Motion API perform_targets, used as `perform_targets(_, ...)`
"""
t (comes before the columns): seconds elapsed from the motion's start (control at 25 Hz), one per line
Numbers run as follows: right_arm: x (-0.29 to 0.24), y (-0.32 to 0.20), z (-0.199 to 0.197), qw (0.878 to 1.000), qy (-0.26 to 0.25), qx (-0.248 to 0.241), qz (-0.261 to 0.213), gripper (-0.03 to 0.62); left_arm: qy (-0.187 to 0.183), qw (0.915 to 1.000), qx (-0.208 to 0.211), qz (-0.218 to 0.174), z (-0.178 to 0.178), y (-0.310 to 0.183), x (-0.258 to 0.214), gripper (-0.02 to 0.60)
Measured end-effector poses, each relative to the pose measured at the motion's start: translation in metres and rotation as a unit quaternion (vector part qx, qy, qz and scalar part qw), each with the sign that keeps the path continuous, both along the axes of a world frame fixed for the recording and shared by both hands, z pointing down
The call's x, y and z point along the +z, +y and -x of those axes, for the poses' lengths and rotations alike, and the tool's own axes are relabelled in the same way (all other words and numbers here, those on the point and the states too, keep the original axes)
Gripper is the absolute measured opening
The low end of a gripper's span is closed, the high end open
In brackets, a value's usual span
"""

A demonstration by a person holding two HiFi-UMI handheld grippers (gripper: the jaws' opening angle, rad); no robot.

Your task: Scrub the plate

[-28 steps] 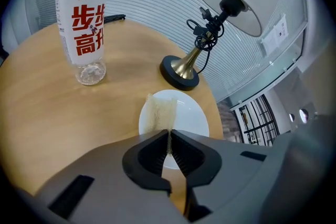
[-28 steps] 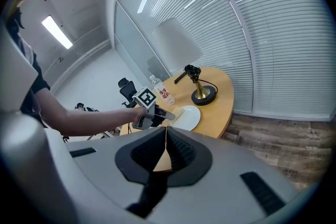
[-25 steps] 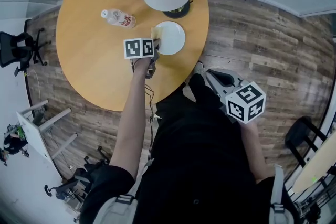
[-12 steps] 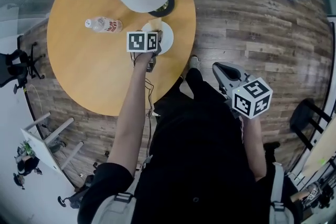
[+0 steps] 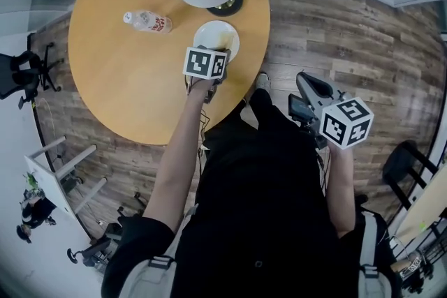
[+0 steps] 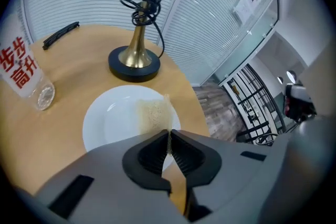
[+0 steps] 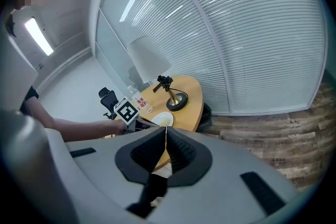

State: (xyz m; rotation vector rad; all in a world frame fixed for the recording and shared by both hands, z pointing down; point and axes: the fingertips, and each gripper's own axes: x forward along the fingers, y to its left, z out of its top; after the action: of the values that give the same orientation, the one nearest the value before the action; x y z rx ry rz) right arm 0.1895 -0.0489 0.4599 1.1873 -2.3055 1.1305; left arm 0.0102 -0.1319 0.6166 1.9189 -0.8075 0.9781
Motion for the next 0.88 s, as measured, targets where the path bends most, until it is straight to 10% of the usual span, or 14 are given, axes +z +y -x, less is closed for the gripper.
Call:
perform_targets(0.56,0.001,-0.030,0.045,0.995,-0.014,-0.103,-0.005,0.018,0.001,0.9904,-0.138,-0.011,0.095,0.031,-0.029,0.023)
perform_targets(0.88,0.012,-0.033,0.080,0.989,-0.023,-0.147,0.001,0.018,0.064,0.9793,-0.186,-0.047,0.103,0.074,-0.067,0.023)
